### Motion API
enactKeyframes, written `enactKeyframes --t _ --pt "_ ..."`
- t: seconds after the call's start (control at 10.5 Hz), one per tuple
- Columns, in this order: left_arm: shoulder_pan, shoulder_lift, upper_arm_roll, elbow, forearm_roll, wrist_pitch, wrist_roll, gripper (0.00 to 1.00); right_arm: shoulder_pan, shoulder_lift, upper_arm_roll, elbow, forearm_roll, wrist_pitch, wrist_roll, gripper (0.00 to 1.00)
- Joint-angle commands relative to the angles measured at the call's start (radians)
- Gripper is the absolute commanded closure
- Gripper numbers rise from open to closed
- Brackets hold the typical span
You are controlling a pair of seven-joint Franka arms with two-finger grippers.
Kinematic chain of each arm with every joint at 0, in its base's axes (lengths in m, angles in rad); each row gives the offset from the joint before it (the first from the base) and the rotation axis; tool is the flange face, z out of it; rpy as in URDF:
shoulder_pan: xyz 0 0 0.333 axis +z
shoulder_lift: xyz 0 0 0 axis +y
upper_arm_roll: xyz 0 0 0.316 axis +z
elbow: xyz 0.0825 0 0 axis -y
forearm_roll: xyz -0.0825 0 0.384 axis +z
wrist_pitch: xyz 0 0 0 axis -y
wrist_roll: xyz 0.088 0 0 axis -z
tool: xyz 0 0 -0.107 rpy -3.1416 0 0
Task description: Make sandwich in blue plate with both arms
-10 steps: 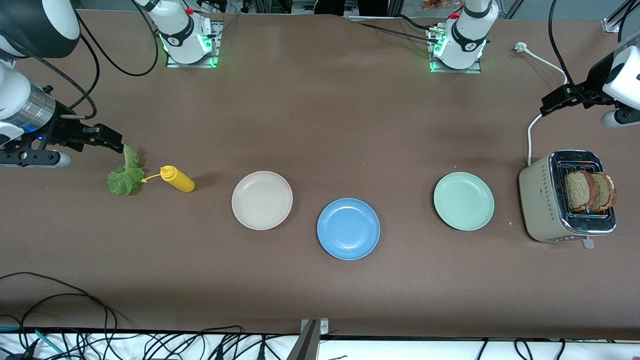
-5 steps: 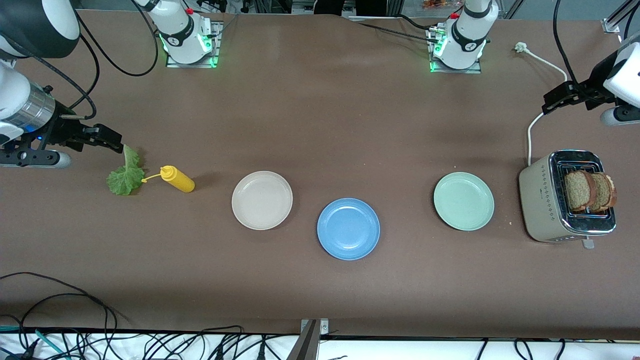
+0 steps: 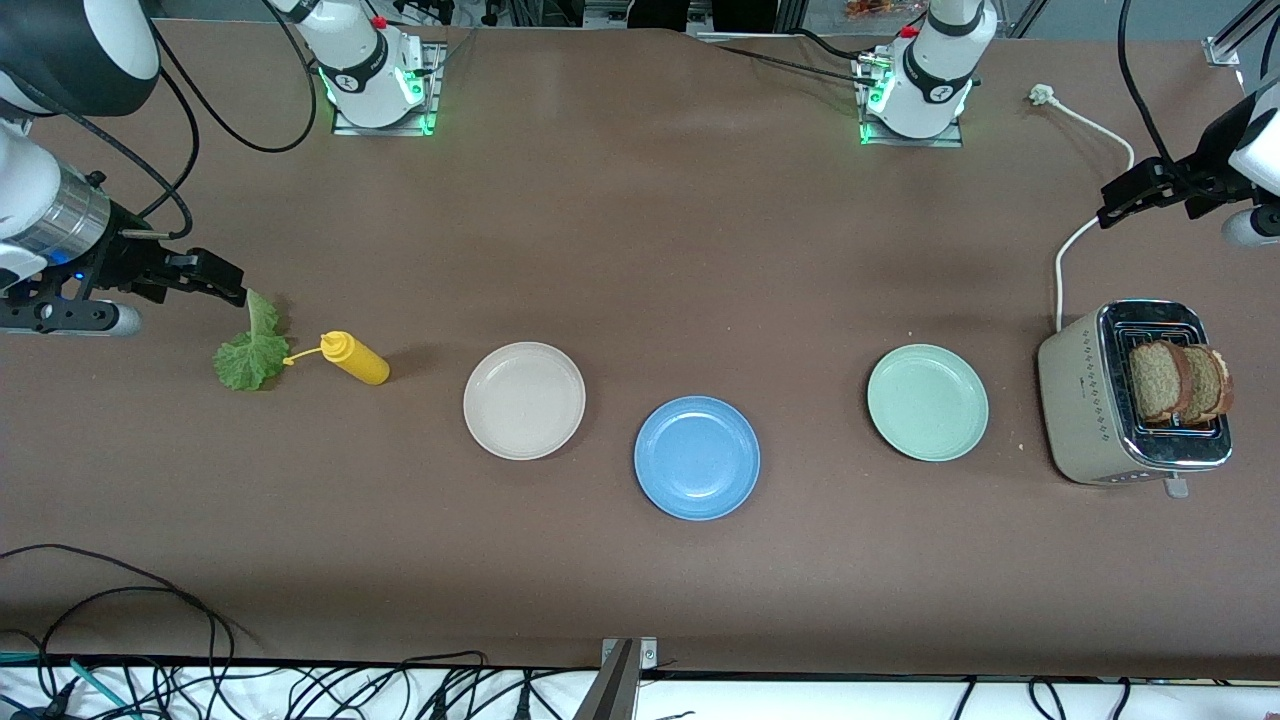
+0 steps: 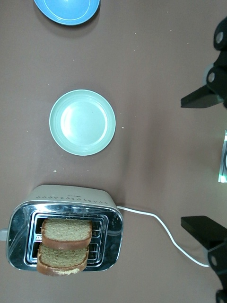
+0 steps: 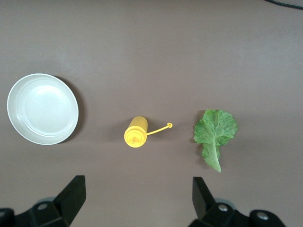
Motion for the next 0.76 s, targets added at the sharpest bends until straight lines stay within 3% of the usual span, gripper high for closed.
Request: enactKeyframes --t 0.0,0.67 --pt "0.004 0.010 -0.005 0.033 0.011 -0.026 0.022 0.00 -0.006 -0.003 0.006 0.013 -0.007 -0.011 0.015 0.00" --pt "0.004 0.012 -0.005 0.033 0.010 -0.024 0.022 0.00 -0.005 -0.005 0.006 0.011 -0.007 -0.016 0.006 0.00"
